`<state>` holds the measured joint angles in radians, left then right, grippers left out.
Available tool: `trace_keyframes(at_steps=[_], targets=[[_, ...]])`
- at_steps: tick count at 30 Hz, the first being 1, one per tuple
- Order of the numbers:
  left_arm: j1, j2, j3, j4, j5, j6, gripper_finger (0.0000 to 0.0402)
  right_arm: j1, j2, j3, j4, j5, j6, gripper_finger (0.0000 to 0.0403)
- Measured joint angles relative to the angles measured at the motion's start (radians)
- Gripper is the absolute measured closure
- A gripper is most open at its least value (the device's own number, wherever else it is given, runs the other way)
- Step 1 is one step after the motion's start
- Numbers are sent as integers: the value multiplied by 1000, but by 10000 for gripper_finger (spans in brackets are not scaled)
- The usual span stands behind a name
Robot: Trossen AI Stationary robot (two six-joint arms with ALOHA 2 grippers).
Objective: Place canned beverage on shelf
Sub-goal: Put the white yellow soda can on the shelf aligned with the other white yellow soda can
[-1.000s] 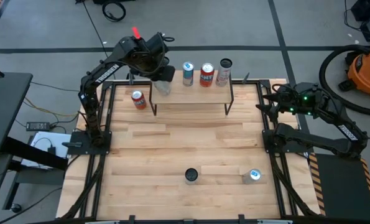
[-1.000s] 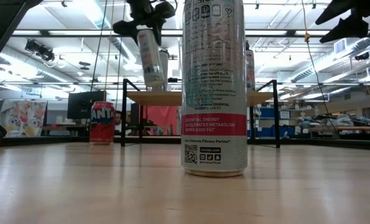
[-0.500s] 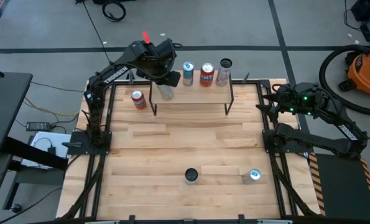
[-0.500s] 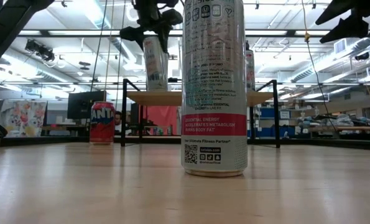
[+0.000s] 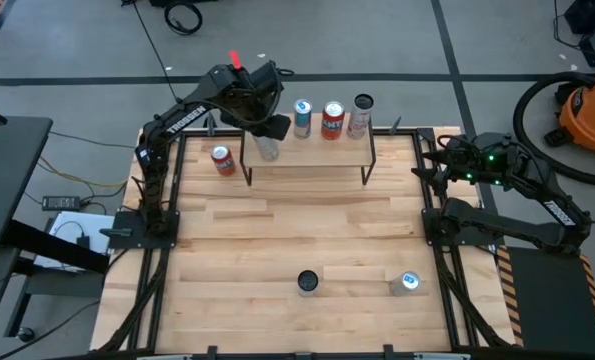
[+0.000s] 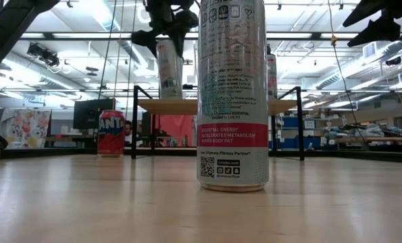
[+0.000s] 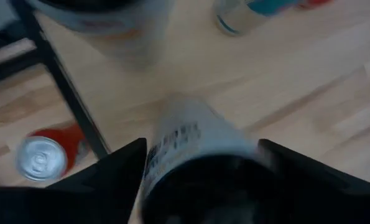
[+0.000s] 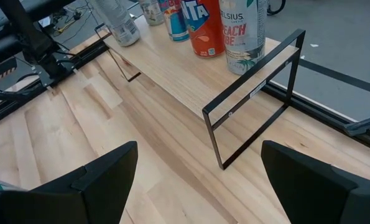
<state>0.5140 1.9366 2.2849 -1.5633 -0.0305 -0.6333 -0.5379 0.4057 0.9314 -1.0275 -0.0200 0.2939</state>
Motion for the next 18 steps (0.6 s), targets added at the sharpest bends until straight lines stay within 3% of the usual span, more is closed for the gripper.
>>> trace_keyframes(at_steps=[4, 18], targets=[[-2, 1, 14, 9, 17, 17, 53, 0, 0, 0, 0, 0, 0, 50], [24, 0, 14, 7, 4, 9, 46, 0, 0, 0, 0, -34, -1, 50]])
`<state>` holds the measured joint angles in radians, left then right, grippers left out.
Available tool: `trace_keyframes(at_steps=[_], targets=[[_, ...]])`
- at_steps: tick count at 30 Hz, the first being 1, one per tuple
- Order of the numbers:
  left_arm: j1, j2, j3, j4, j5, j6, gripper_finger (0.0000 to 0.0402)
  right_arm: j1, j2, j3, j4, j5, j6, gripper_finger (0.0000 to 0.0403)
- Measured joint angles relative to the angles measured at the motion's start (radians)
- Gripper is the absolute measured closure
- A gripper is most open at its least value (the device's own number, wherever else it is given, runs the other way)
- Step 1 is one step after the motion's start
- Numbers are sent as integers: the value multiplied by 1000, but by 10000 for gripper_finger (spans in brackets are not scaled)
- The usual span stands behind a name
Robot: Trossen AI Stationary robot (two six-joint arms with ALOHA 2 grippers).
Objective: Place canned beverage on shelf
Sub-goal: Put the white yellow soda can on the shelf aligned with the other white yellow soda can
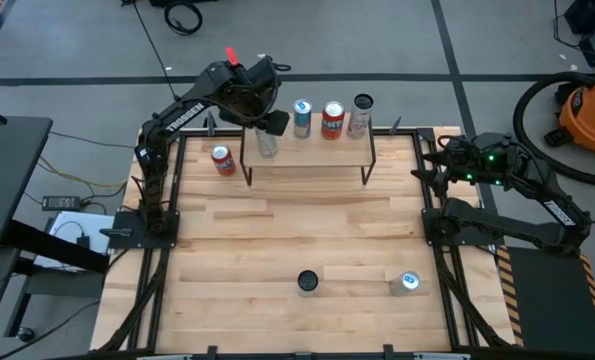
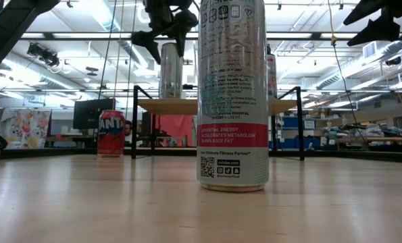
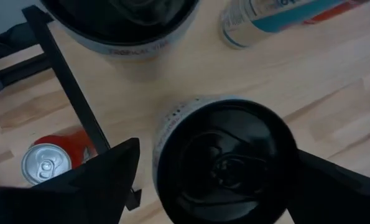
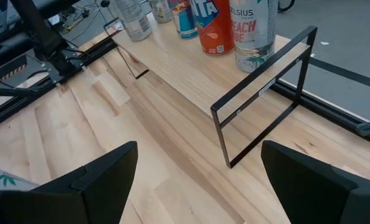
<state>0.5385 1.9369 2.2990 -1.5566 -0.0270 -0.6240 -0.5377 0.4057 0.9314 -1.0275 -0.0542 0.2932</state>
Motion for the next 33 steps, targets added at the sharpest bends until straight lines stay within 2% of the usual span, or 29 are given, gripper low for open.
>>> trace_keyframes(at_steps=[10, 16, 33], targets=[[-2, 0, 1, -1, 28, 7, 45, 0, 0, 0, 0, -1, 0, 50], [3, -4, 59, 5, 33, 8, 45, 0, 0, 0, 0, -1, 0, 50], [-9, -126, 57, -15, 1, 24, 45, 0, 0, 0, 30, 6, 0, 50]])
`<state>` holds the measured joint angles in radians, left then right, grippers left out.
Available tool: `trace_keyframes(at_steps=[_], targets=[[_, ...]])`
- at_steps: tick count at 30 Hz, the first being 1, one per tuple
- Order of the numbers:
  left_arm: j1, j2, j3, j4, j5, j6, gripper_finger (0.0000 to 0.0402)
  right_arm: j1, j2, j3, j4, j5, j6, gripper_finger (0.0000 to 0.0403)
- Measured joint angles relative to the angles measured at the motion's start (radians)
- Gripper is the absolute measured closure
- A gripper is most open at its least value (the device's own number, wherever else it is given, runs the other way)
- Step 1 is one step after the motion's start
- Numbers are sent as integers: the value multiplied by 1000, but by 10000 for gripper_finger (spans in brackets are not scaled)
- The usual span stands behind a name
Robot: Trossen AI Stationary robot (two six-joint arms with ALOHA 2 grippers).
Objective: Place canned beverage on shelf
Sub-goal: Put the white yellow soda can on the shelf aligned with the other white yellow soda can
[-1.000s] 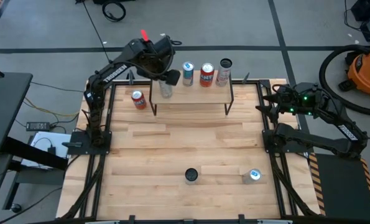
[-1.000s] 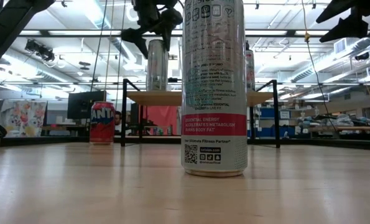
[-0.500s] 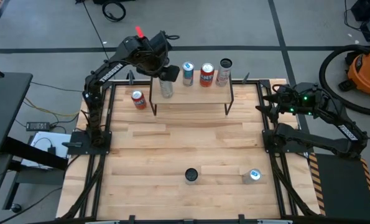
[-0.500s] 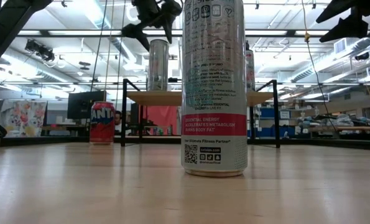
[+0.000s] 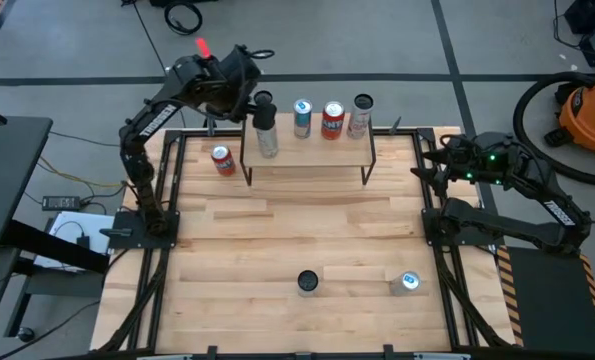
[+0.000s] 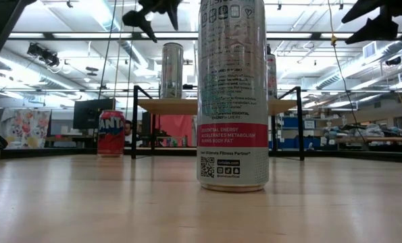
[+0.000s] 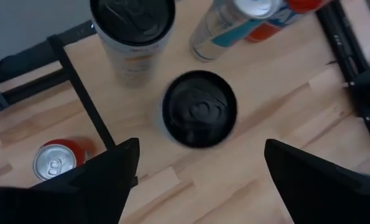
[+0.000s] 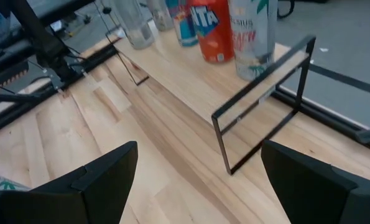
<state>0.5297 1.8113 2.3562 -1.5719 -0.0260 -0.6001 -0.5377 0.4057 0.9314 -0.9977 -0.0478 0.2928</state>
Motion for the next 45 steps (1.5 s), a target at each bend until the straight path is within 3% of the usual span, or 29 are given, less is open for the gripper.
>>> trace_keyframes(at_steps=[7, 13, 23, 33, 45], targets=[[-88, -88, 0, 0, -47, 44, 45, 0, 0, 0, 50, -27, 1, 53], [-237, -150, 0, 0, -195, 73, 45, 0, 2, 0, 99, -43, 21, 76], [-483, -193, 0, 1, -314, 62, 45, 0, 74, 0, 225, -81, 22, 163], [-628, -236, -17, 1, -446, 34, 45, 56, 187, 0, 403, -111, 21, 243], [-714, -415, -226, 2, -521, -88, 45, 235, 387, 0, 673, -15, -15, 344]])
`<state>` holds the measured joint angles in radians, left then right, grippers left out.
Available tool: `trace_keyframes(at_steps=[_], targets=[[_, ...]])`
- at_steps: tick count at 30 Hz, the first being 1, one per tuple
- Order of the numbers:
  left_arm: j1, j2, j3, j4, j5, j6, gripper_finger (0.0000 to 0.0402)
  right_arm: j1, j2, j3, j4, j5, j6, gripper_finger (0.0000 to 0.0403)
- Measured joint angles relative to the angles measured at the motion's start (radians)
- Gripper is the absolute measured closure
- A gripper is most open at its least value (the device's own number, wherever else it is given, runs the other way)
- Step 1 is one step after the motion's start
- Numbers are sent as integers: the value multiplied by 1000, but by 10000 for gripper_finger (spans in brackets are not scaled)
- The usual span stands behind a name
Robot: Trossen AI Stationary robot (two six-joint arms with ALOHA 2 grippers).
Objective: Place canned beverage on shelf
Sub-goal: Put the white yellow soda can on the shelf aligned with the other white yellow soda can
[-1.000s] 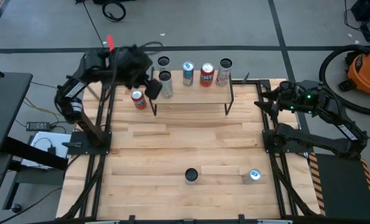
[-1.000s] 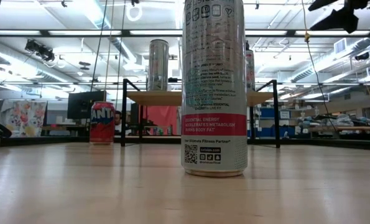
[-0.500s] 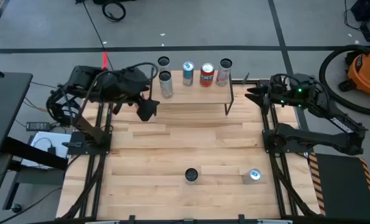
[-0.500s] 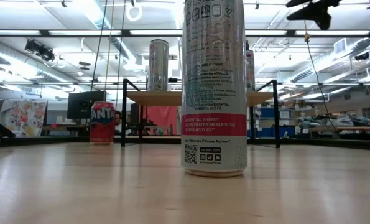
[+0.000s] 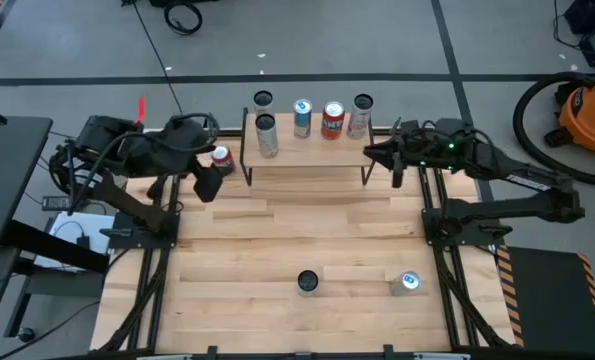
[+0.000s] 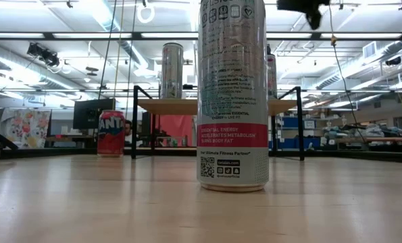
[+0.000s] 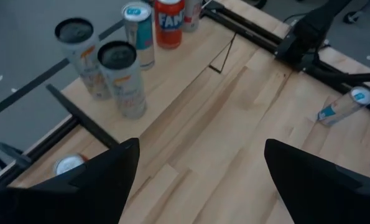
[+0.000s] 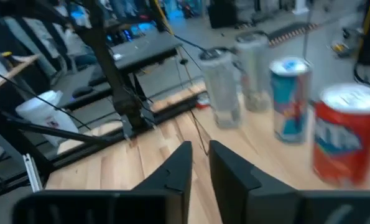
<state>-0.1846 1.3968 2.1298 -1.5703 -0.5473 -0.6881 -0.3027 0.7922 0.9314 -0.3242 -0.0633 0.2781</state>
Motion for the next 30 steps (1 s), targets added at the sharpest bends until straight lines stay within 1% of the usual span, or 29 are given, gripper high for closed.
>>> trace_keyframes(at_steps=[2, 5, 6, 12, 17, 23, 30], targets=[[-15, -30, -53, -1, -13, -12, 45, 24, 39, 0, 57, 15, -17, 364], [-52, -65, -137, -2, -62, -45, 45, 57, 98, 0, 138, 40, -32, 391], [-65, -75, -163, 0, -76, -51, 45, 65, 118, 0, 163, 44, -39, 395], [-136, -120, -308, 0, -127, -104, 45, 84, 232, 0, 314, 45, -46, 385], [-178, -150, -407, 4, -147, -157, 45, 84, 326, 0, 442, 45, -74, 395], [-226, -196, -507, 3, -191, -240, 45, 84, 437, 0, 623, 45, -97, 394], [-284, -236, -597, 3, -227, -330, 45, 84, 564, 0, 775, 45, -122, 396]])
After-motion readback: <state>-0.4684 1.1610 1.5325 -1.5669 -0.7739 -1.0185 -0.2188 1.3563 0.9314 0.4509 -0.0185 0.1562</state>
